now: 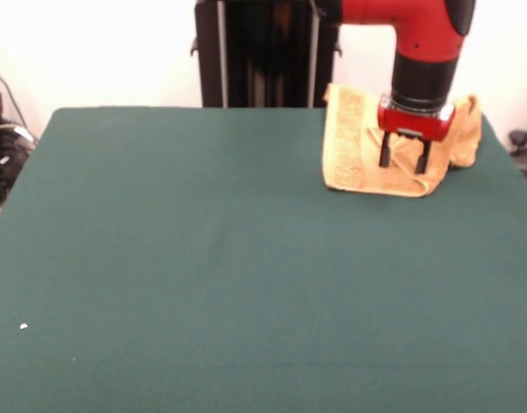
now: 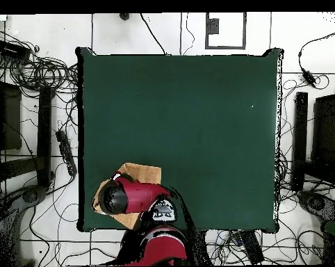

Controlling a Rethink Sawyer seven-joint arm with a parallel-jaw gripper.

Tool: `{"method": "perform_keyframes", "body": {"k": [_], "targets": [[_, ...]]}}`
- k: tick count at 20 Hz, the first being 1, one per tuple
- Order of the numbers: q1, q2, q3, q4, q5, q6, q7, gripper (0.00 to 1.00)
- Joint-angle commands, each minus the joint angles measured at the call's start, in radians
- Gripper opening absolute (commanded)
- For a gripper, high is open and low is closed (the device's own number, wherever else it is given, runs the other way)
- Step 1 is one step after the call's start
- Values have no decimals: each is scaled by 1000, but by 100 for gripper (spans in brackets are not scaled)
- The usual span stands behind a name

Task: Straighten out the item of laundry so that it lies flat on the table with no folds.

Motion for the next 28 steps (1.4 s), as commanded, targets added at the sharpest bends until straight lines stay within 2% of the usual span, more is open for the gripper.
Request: {"method": "perform_keyframes", "body": {"k": [1, 7, 11, 12, 18, 28], "targets": [[-5, 107, 179, -22, 54, -110, 196, 100], [4, 72, 219, 20, 100, -105, 251, 100], [45, 73, 186, 10, 120, -115, 259, 100], [75, 72, 155, 2, 132, -126, 263, 0], [134, 70, 93, -23, 181, -79, 249, 0], [87, 85, 145, -14, 186, -105, 222, 0]]}}
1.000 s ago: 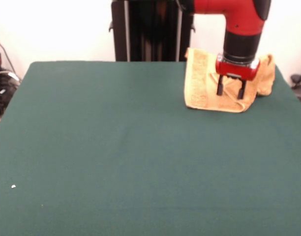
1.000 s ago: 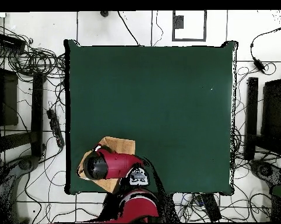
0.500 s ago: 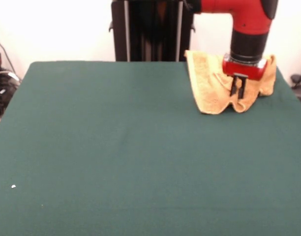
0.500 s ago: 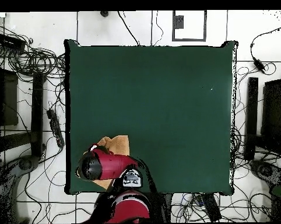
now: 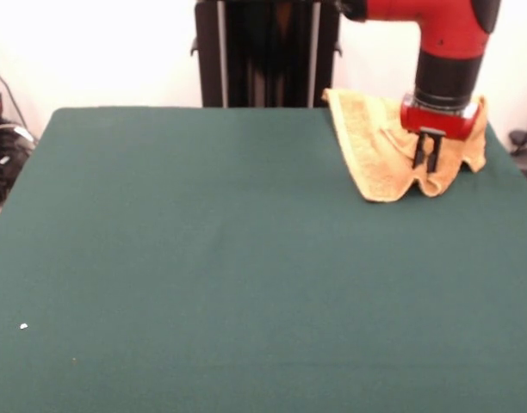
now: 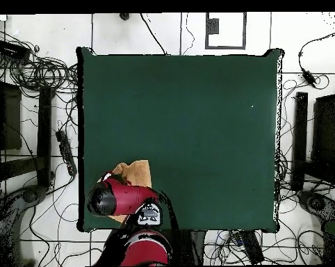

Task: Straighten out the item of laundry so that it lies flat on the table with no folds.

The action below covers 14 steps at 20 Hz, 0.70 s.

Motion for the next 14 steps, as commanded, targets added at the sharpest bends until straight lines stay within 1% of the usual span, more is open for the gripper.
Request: {"method": "perform_keyframes", "body": {"k": [1, 3, 6, 9, 14], "targets": [[6, 74, 154, -15, 70, -47, 216, 0], [-6, 28, 156, 14, 64, 5, 203, 0], [-4, -69, 130, 61, 57, 114, 176, 0], [-14, -166, 130, 108, 51, 219, 156, 0], [33, -301, 72, 123, 53, 409, 157, 0]]}}
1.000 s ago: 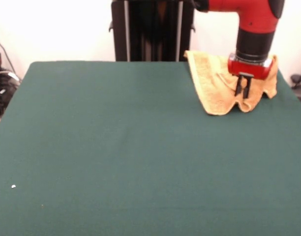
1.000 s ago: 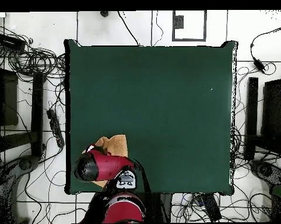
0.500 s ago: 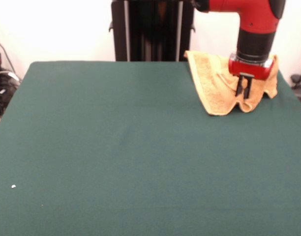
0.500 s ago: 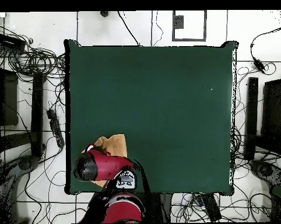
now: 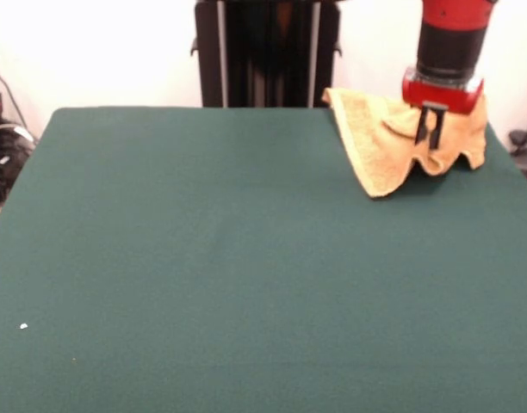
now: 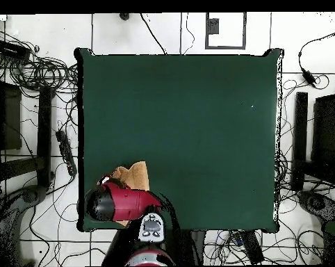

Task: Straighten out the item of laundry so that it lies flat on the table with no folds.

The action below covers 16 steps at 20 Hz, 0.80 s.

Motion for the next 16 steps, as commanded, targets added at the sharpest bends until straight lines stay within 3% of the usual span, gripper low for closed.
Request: {"method": "perform_keyframes", "body": {"k": [1, 16], "targets": [[52, -195, 57, 56, 50, 336, 159, 0], [80, -324, 74, 80, 116, 509, 215, 0]]}}
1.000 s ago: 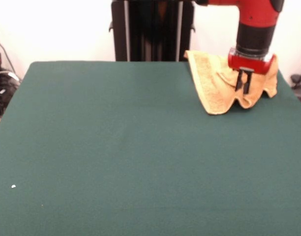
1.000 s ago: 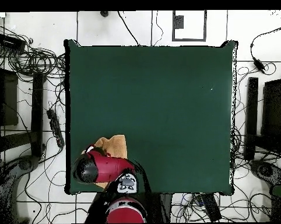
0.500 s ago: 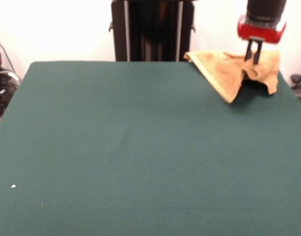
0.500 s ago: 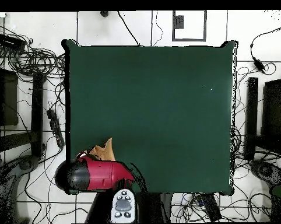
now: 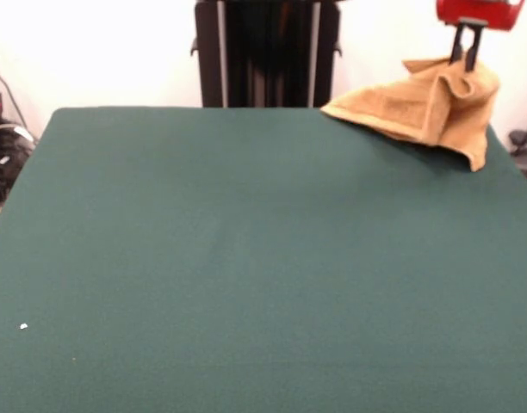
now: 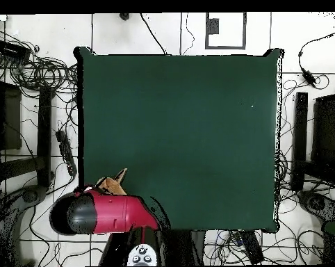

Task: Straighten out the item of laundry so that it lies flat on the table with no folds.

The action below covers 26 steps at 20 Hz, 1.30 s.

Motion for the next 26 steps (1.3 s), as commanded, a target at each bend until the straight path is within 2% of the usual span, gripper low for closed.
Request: {"method": "perform_keyframes", "body": {"k": [1, 5, 7, 12, 16, 26], "targets": [[47, -62, 73, 44, 95, 183, 218, 0], [64, -85, 61, 32, 110, 242, 228, 0], [50, -76, 77, 52, 125, 192, 195, 0], [72, -82, 57, 26, 129, 231, 215, 0], [68, -118, 65, 31, 154, 288, 220, 0], [70, -275, 50, 10, 186, 522, 242, 0]]}}
